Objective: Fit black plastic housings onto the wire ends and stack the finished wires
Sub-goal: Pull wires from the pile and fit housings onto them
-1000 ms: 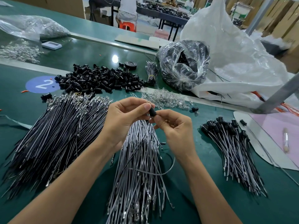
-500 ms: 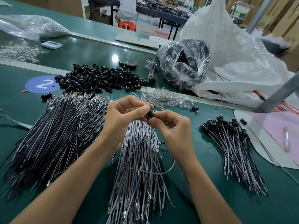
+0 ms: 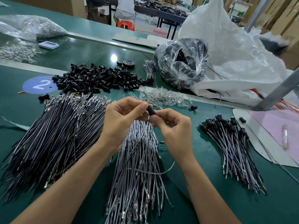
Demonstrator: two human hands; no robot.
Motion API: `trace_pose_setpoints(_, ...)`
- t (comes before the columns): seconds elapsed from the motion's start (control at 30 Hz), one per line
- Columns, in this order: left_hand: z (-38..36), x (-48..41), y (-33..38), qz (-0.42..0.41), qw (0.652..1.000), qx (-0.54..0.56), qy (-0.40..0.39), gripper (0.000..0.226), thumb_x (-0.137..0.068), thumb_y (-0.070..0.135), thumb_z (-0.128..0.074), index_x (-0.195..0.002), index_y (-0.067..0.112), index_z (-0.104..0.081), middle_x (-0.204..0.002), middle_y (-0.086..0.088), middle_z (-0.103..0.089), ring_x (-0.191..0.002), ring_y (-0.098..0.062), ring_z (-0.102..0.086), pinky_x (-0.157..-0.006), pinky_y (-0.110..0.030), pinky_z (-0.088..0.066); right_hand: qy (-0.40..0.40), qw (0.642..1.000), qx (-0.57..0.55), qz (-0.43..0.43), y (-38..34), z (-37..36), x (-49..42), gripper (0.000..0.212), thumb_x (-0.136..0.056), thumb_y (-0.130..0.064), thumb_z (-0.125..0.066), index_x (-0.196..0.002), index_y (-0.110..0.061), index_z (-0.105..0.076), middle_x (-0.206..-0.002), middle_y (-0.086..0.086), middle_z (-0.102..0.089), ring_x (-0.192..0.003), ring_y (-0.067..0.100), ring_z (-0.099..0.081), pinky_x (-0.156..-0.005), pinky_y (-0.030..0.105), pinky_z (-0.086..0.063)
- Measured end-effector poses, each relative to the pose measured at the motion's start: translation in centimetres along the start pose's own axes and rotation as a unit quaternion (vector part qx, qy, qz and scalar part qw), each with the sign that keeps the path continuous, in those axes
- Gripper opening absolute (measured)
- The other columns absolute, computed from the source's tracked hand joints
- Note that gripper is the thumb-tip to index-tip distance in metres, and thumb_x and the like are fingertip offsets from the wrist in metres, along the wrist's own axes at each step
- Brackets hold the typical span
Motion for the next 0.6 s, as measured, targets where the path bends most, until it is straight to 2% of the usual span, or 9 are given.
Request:
trace_pose_setpoints(0.17, 0.21, 0.03, -0.13, -0.005, 1.0, -0.017, -0.016, 0.007, -0.083, 0.011, -0.071, -0.078, 0.016, -0.072, -0.084, -0.01, -0.075, -0.073, -0.02, -0.071, -0.066, -0.027, -0.056, -0.006, 1.0, 0.013, 0.009, -0.2, -0.2, -0.01, 0.018, -0.08, -0.008, -0.078, -0.083, -0.024, -0.072, -0.075, -0.004, -0.074, -0.071, 0.016, -0.07, -0.072, 0.042, -0.058)
trace_pose_setpoints(0.23, 0.19, 0.06, -0.24, -0.012, 1.0, -0.025, -0.014, 0.002, -0.084, 0.013, -0.071, -0.082, 0.013, -0.071, -0.085, -0.008, -0.076, -0.073, -0.019, -0.07, -0.065, -0.026, -0.056, -0.011, 1.0, 0.018, 0.012, -0.17, -0.31, 0.02, 0.016, -0.081, -0.008, -0.078, -0.083, -0.023, -0.072, -0.075, -0.004, -0.074, -0.07, 0.014, -0.07, -0.071, 0.037, -0.058)
trace_pose_setpoints(0.4, 0.06, 0.12, -0.42, -0.024, 0.999, -0.033, 0.001, 0.005, -0.081, 0.017, -0.069, -0.084, 0.014, -0.07, -0.085, -0.006, -0.076, -0.071, -0.018, -0.069, -0.062, -0.026, -0.056, -0.022, 1.0, 0.017, 0.004, -0.03, -0.44, -0.01, 0.01, -0.082, -0.006, -0.076, -0.084, -0.015, -0.073, -0.072, -0.006, -0.073, -0.067, 0.006, -0.069, -0.068, 0.024, -0.055)
trace_pose_setpoints(0.6, -0.22, 0.33, -0.73, -0.026, 0.999, -0.033, 0.008, 0.01, -0.084, 0.019, -0.065, -0.087, 0.011, -0.067, -0.084, -0.004, -0.076, -0.068, -0.013, -0.069, -0.059, -0.02, -0.053, -0.013, 0.999, 0.033, 0.018, -0.05, -0.58, 0.11, 0.008, -0.083, -0.008, -0.076, -0.082, -0.015, -0.073, -0.072, -0.004, -0.073, -0.066, 0.011, -0.068, -0.066, 0.027, -0.056)
Point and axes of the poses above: each hand's wrist, its own x-axis away from the middle knuckle, its own z-axis out of the back of the hand, y = z × x, the point moved 4 cm from there along -x, towards the middle knuckle
